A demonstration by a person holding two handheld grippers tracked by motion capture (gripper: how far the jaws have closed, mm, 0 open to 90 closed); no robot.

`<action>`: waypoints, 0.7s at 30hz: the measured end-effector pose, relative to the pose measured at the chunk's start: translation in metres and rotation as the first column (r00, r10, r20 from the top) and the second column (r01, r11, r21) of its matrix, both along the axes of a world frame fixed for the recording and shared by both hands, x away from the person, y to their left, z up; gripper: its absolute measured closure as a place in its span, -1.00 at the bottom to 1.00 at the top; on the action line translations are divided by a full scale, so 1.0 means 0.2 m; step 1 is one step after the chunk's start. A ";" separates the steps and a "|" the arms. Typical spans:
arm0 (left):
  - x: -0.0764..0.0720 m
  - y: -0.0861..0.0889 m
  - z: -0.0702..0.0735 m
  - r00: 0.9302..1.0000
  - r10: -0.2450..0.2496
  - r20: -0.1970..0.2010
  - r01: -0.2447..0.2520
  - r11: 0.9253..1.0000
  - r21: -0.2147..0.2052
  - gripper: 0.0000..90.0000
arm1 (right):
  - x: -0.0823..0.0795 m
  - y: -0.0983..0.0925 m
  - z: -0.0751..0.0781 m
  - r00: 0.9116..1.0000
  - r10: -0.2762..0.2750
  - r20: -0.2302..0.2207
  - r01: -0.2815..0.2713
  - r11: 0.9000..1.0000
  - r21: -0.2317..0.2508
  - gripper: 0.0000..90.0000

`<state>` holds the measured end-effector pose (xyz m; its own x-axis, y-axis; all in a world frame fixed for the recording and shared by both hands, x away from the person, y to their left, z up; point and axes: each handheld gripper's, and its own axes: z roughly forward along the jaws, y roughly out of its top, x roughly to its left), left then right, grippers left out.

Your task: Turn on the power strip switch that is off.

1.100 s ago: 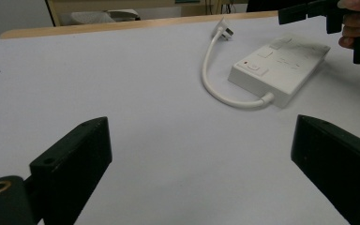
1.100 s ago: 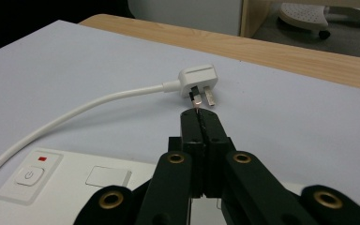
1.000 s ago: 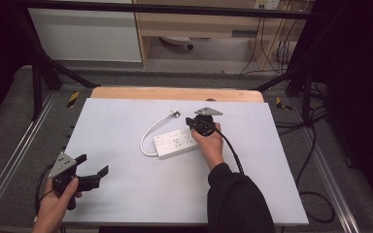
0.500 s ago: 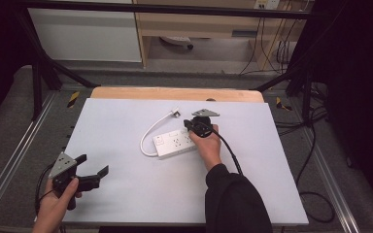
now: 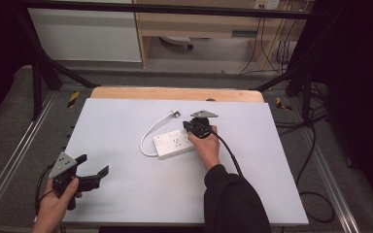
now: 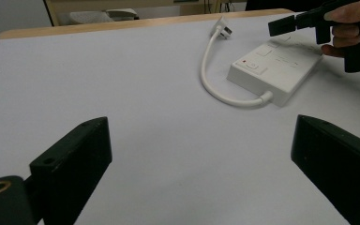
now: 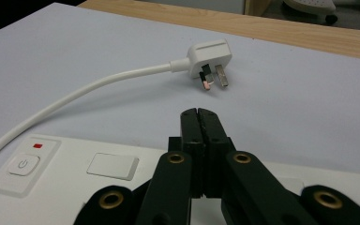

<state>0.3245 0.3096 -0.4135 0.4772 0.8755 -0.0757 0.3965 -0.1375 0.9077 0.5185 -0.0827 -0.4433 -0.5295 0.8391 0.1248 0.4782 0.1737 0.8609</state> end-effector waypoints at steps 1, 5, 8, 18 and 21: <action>0.00 0.00 0.00 1.000 0.000 0.000 0.000 1.000 0.001 -0.88 | 0.00 0.00 0.00 1.000 0.001 0.000 -0.001 1.000 0.000 1.00; 0.00 0.00 0.00 1.000 0.000 0.000 0.000 1.000 0.000 -0.88 | 0.00 0.00 -0.01 1.000 0.000 -0.005 0.000 1.000 0.000 1.00; 0.00 0.00 0.00 1.000 0.000 0.000 0.000 1.000 0.001 -0.88 | 0.00 0.01 -0.01 1.000 0.003 -0.005 -0.003 1.000 -0.001 1.00; 0.00 0.00 0.00 1.000 0.000 0.000 0.000 1.000 0.002 -0.88 | -0.03 0.03 -0.01 1.000 0.025 -0.005 -0.025 1.000 -0.010 1.00; 0.00 0.00 0.00 1.000 0.001 0.000 -0.001 1.000 0.001 -0.88 | -0.03 0.04 -0.01 0.999 0.030 -0.012 -0.030 0.999 -0.011 1.00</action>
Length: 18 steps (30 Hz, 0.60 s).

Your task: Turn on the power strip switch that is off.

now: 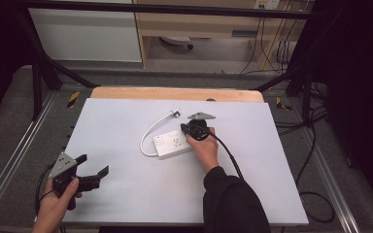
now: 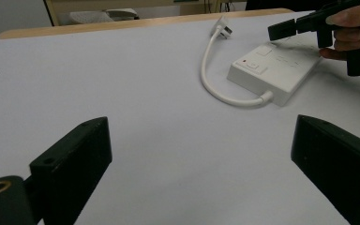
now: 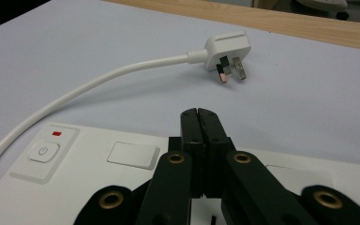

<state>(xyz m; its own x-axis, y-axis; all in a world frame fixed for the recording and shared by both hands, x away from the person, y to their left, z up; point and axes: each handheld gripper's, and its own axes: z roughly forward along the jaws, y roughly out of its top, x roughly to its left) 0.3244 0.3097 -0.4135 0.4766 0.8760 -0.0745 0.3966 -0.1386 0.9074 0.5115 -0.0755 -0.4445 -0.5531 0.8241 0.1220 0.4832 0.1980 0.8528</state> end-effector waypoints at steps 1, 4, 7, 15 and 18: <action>0.00 0.00 0.00 1.000 0.000 0.000 0.000 1.000 0.000 -0.88 | 0.00 0.00 0.00 1.000 -0.001 -0.002 0.001 1.000 0.000 1.00; 0.00 0.00 0.00 1.000 0.000 -0.001 0.000 1.000 0.000 -0.88 | -0.01 0.00 0.00 1.000 0.001 -0.002 -0.001 1.000 0.001 1.00; 0.00 0.00 0.00 1.000 -0.001 0.000 0.001 1.000 0.001 -0.88 | -0.01 0.01 0.00 1.000 0.002 -0.005 -0.002 1.000 0.000 1.00; 0.00 0.00 0.00 1.000 -0.001 -0.001 0.001 1.000 0.001 -0.88 | -0.02 0.01 0.00 1.000 0.006 -0.002 -0.006 1.000 -0.021 1.00; 0.00 0.00 0.00 1.000 -0.002 -0.001 0.002 1.000 0.002 -0.88 | -0.02 0.02 0.00 1.000 0.007 0.000 -0.007 1.000 -0.026 1.00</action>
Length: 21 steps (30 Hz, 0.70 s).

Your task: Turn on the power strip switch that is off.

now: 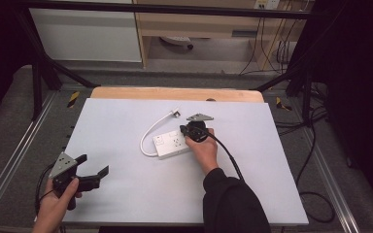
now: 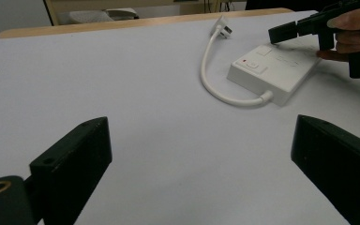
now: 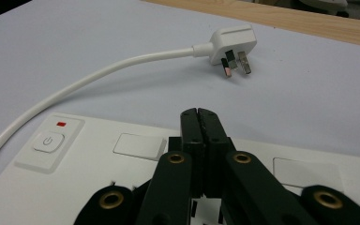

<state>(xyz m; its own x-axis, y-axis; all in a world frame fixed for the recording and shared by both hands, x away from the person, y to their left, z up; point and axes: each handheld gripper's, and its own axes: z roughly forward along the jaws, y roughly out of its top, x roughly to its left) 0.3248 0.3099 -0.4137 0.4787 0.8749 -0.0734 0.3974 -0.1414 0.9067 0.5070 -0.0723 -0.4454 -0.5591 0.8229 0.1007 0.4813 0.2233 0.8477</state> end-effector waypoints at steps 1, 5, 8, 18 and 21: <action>0.00 0.00 0.00 1.000 0.000 0.000 0.000 1.000 0.000 -0.88 | 0.00 0.00 0.00 1.000 0.001 0.002 -0.001 1.000 0.000 1.00; 0.00 0.00 0.00 1.000 0.002 -0.001 -0.002 1.000 0.000 -0.88 | 0.00 0.00 0.00 1.000 0.000 0.002 0.000 1.000 0.000 1.00; 0.00 0.00 0.00 1.000 0.001 -0.001 -0.001 1.000 -0.001 -0.88 | 0.00 0.00 0.00 1.000 -0.002 0.006 0.002 1.000 -0.002 1.00; 0.00 0.00 0.00 1.000 0.001 0.001 -0.001 1.000 0.001 -0.88 | -0.01 0.01 0.00 1.000 0.001 0.016 -0.001 1.000 -0.018 1.00; 0.00 0.00 0.00 1.000 0.001 0.000 -0.001 1.000 0.000 -0.88 | -0.01 0.01 0.00 1.000 0.007 0.019 -0.007 1.000 -0.023 1.00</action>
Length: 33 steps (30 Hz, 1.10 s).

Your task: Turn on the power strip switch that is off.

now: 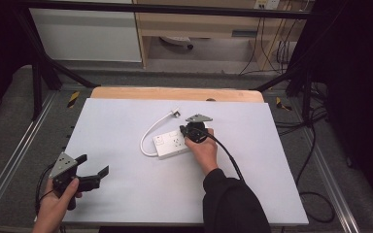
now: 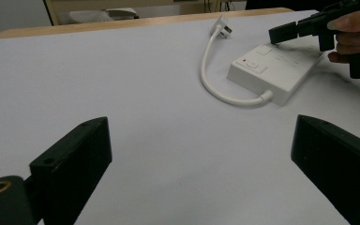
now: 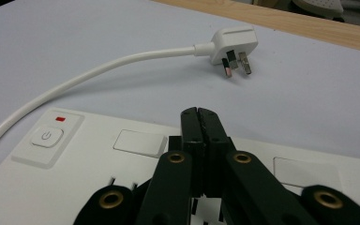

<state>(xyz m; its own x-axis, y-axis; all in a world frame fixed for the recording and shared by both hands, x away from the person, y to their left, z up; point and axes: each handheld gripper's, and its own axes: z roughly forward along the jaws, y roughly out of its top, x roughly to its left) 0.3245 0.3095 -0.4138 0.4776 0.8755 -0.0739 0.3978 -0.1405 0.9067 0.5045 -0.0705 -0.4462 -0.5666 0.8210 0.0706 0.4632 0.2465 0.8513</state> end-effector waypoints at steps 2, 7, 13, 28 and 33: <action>0.00 0.00 0.00 1.000 0.000 0.000 0.000 1.000 0.000 -0.88 | 0.00 0.00 0.00 1.000 0.004 -0.009 -0.004 1.000 -0.008 1.00; 0.00 0.00 0.00 1.000 0.001 0.000 -0.001 1.000 0.000 -0.88 | -0.01 0.01 -0.01 1.000 0.007 0.004 -0.007 1.000 -0.009 1.00; 0.00 0.00 0.00 1.000 -0.001 -0.001 0.001 1.000 0.000 -0.88 | 0.00 0.00 -0.01 1.000 0.001 -0.005 -0.001 1.000 0.007 1.00; 0.00 0.00 0.00 1.000 -0.001 0.001 0.001 1.000 0.001 -0.88 | 0.01 -0.04 0.05 1.000 -0.012 0.026 0.011 0.999 0.038 1.00; 0.00 0.00 0.00 1.000 -0.001 0.000 0.001 1.000 0.002 -0.88 | 0.01 -0.06 0.07 0.999 -0.014 0.029 0.013 0.999 0.039 1.00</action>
<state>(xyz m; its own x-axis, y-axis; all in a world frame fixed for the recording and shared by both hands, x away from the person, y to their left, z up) 0.3244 0.3098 -0.4135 0.4783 0.8752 -0.0722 0.3973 -0.1423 0.9066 0.5074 -0.0816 -0.4331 -0.5575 0.8257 0.0866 0.4414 0.2064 0.8733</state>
